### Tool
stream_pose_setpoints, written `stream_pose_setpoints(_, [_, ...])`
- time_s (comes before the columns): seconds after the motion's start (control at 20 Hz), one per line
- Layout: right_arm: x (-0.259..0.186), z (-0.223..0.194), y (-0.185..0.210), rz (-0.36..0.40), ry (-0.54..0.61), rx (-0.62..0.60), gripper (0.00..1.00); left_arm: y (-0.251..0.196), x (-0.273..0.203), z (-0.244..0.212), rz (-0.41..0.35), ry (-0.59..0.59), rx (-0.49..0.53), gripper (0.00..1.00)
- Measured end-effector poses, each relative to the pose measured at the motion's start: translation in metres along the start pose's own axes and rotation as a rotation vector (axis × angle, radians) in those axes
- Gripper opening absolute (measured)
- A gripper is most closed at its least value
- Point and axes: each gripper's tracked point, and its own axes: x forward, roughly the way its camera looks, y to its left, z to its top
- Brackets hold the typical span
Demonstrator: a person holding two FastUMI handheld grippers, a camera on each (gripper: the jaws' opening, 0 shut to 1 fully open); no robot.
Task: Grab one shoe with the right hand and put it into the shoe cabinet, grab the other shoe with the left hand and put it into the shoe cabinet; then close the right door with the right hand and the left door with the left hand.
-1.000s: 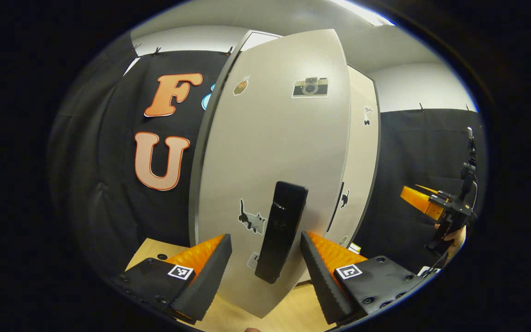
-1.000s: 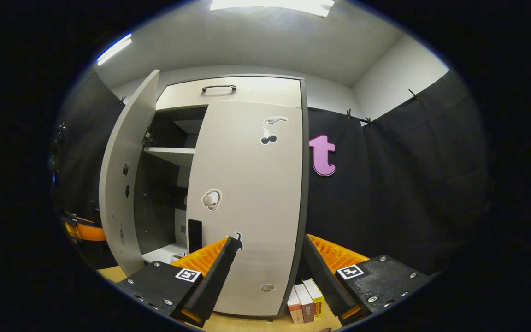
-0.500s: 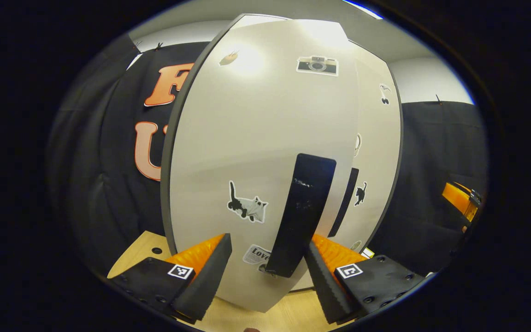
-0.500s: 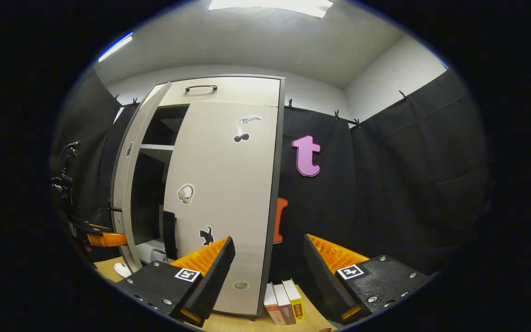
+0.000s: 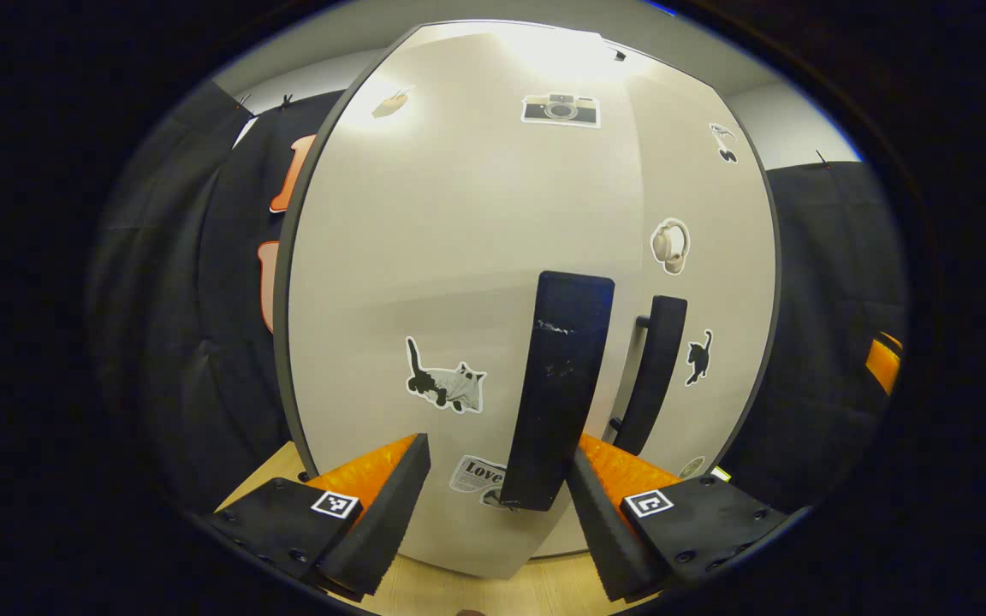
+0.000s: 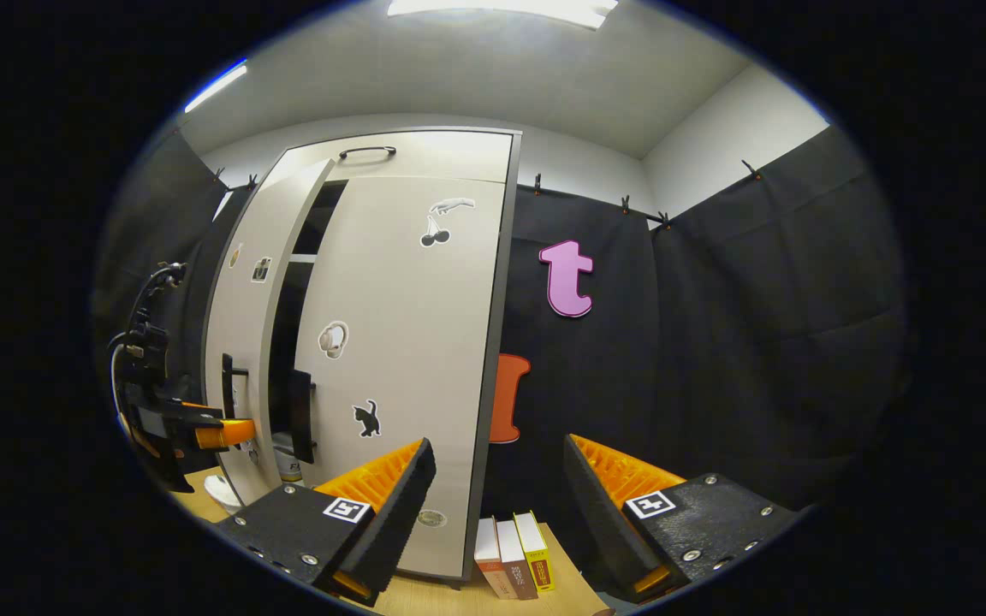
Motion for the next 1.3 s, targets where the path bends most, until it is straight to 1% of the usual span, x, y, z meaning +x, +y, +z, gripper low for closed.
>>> stream_pose_setpoints(0.15, [0.003, -0.005, -0.007, 0.001, 0.009, 0.001, 0.93, -0.003, 0.004, 0.001, 0.023, -0.006, 0.009, 0.97])
stream_pose_setpoints(0.3, [0.006, -0.007, -0.014, -0.003, 0.011, 0.001, 0.93, -0.004, 0.009, 0.004, 0.049, -0.011, 0.018, 0.97])
stream_pose_setpoints(0.35, [0.007, -0.008, -0.015, -0.003, 0.013, 0.003, 0.94, -0.004, 0.008, 0.004, 0.058, -0.013, 0.024, 0.96])
stream_pose_setpoints(0.45, [0.01, -0.009, -0.016, 0.003, 0.015, 0.007, 0.94, -0.004, 0.009, 0.005, 0.074, -0.018, 0.046, 0.99])
stream_pose_setpoints(0.55, [0.012, -0.009, -0.015, 0.009, 0.017, 0.007, 0.94, -0.004, 0.01, 0.006, 0.083, -0.015, 0.063, 0.97])
stream_pose_setpoints(0.65, [0.014, -0.005, -0.013, 0.018, 0.015, 0.008, 0.94, -0.005, 0.008, 0.005, 0.094, -0.001, 0.053, 0.97])
stream_pose_setpoints(0.75, [0.016, 0.003, -0.009, 0.033, 0.009, 0.011, 0.94, -0.011, 0.003, 0.005, 0.081, 0.022, 0.052, 0.97])
stream_pose_setpoints(0.85, [0.018, 0.015, -0.005, 0.048, -0.005, 0.01, 0.94, -0.02, -0.015, 0.017, 0.049, 0.02, 0.057, 0.98])
stream_pose_setpoints(0.9, [0.018, 0.023, -0.002, 0.055, -0.015, 0.011, 0.94, -0.023, -0.028, 0.027, 0.03, 0.01, 0.056, 0.97])
stream_pose_setpoints(1.0, [0.016, 0.038, 0.004, 0.075, -0.034, 0.013, 0.94, -0.028, -0.06, 0.056, -0.006, -0.036, 0.05, 0.97])
stream_pose_setpoints(1.15, [0.011, 0.065, 0.013, 0.099, -0.071, 0.011, 0.94, -0.015, -0.106, 0.111, -0.017, -0.141, 0.06, 0.96])
stream_pose_setpoints(1.25, [0.007, 0.084, 0.018, 0.109, -0.111, 0.008, 0.94, -0.002, -0.137, 0.139, -0.019, -0.191, 0.046, 0.97])
stream_pose_setpoints(1.3, [0.003, 0.093, 0.021, 0.114, -0.131, 0.005, 0.97, 0.007, -0.152, 0.151, -0.013, -0.211, 0.035, 0.97])
